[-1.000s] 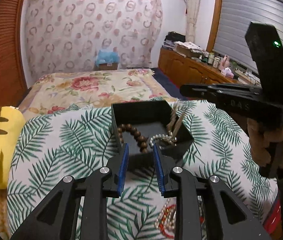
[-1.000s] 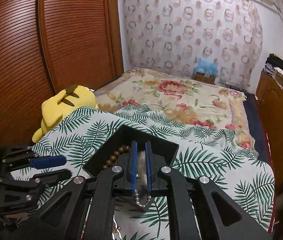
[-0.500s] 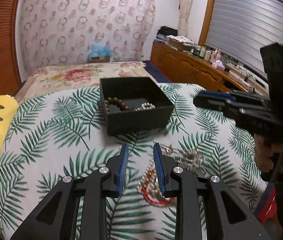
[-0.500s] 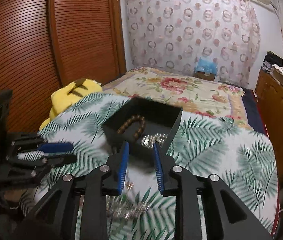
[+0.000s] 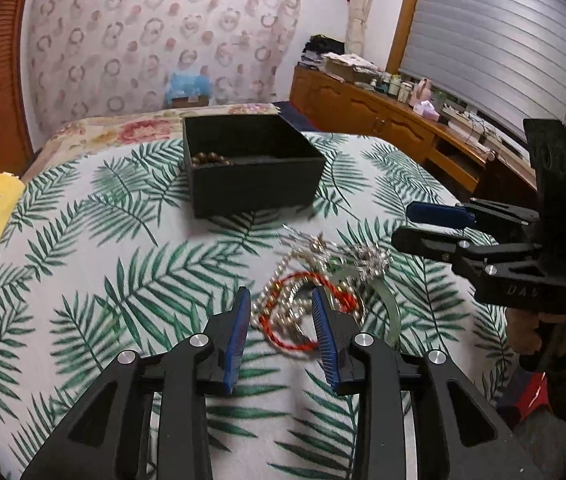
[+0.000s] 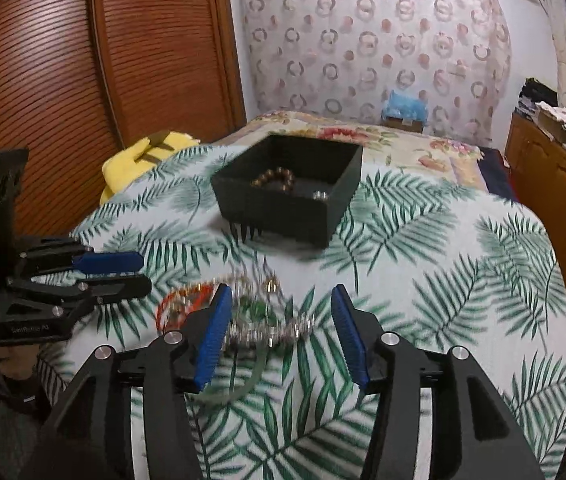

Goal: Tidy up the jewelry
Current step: 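Lower the left tool onto the red string bracelet in the pile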

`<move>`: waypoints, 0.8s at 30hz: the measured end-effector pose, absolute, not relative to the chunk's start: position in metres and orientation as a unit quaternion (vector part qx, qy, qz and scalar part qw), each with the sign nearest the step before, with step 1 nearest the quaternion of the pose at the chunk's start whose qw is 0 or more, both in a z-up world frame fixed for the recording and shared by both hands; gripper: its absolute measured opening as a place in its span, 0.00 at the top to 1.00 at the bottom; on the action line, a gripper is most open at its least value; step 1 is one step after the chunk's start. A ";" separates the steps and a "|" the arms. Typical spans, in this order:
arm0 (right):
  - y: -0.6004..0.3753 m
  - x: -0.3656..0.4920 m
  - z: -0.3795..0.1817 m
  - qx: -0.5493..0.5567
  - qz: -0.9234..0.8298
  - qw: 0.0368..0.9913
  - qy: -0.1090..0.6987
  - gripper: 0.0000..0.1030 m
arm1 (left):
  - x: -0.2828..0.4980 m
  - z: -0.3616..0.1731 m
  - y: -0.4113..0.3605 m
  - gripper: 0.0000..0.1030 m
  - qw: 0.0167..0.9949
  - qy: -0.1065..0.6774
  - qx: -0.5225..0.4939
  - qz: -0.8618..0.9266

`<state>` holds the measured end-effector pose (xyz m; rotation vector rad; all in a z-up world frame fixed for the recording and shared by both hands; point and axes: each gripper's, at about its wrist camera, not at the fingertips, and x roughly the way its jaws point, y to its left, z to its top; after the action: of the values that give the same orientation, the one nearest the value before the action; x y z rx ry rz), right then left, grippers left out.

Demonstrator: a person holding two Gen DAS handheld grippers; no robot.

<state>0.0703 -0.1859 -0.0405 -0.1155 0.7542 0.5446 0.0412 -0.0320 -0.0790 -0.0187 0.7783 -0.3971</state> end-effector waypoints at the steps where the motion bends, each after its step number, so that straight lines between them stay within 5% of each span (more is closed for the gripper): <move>1: -0.187 0.067 -0.045 -0.055 0.261 0.891 0.367 0.42 | 0.040 -0.081 -0.033 0.71 0.905 0.378 -0.008 -0.193; 24: -0.201 0.053 -0.069 -0.028 0.238 0.896 0.374 0.41 | 0.029 -0.097 -0.058 0.71 0.892 0.397 0.050 -0.208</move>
<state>0.0531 -0.2006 -0.0694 -0.0591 0.7754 0.4935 0.0288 -0.0577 -0.0969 0.1044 0.8243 -0.4308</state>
